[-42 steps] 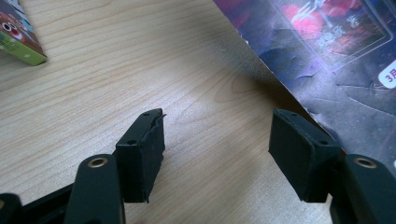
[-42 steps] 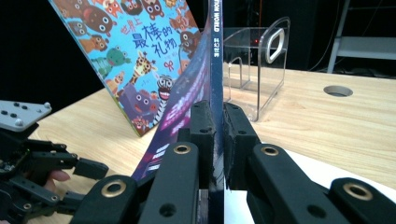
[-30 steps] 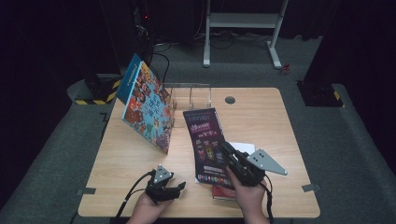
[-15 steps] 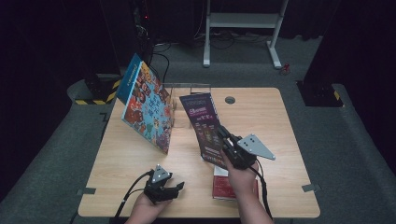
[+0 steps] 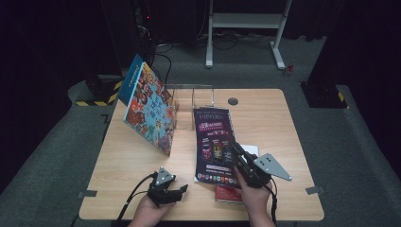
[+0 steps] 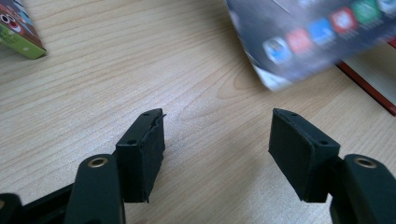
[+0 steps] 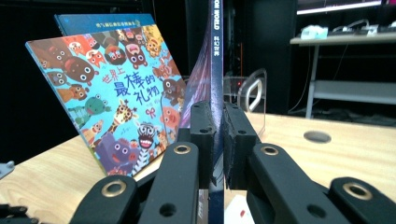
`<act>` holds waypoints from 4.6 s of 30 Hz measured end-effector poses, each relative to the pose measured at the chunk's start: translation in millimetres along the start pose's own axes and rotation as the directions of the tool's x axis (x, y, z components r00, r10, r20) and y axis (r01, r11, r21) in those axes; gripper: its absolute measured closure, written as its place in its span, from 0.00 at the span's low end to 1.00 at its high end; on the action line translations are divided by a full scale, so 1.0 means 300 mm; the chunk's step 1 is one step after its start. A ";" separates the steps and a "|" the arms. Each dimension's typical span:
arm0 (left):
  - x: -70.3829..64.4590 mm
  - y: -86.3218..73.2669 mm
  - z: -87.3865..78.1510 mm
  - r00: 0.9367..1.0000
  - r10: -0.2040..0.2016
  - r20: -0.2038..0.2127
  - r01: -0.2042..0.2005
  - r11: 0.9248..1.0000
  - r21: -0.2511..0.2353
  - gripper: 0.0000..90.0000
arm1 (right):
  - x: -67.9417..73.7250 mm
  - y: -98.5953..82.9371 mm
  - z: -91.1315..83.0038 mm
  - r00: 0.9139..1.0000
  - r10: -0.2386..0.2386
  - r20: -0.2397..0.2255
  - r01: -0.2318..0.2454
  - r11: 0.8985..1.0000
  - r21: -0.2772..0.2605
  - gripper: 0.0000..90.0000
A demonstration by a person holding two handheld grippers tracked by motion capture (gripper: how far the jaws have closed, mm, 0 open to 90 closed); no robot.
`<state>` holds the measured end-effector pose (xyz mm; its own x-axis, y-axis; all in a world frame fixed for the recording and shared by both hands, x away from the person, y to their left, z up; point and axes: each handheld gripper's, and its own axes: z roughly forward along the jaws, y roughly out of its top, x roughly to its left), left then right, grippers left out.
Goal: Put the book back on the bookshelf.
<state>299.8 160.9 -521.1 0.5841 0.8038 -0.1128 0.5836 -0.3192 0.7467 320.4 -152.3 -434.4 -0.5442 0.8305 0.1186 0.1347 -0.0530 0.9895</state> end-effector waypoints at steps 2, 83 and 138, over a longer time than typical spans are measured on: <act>0.000 0.000 0.000 1.000 0.000 -0.001 0.000 1.000 0.001 0.40 | -0.003 -0.009 -0.011 1.000 -0.004 0.000 0.004 1.000 0.024 0.94; -0.206 0.558 -0.162 0.999 -0.040 0.034 0.050 0.916 -0.398 0.49 | 0.265 -0.031 -0.005 0.963 -0.268 0.025 0.269 0.959 -0.089 0.91; -0.167 0.546 -0.216 1.000 0.027 0.000 -0.023 0.860 -0.510 0.94 | 0.155 -0.098 0.000 0.992 -0.122 -0.018 0.122 0.992 0.033 0.77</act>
<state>329.5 100.8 -350.8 0.5991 0.7953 -0.0927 0.2009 -0.0372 0.9789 291.2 -112.0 -457.9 -0.5718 0.8204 -0.0013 0.0942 0.0672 0.9933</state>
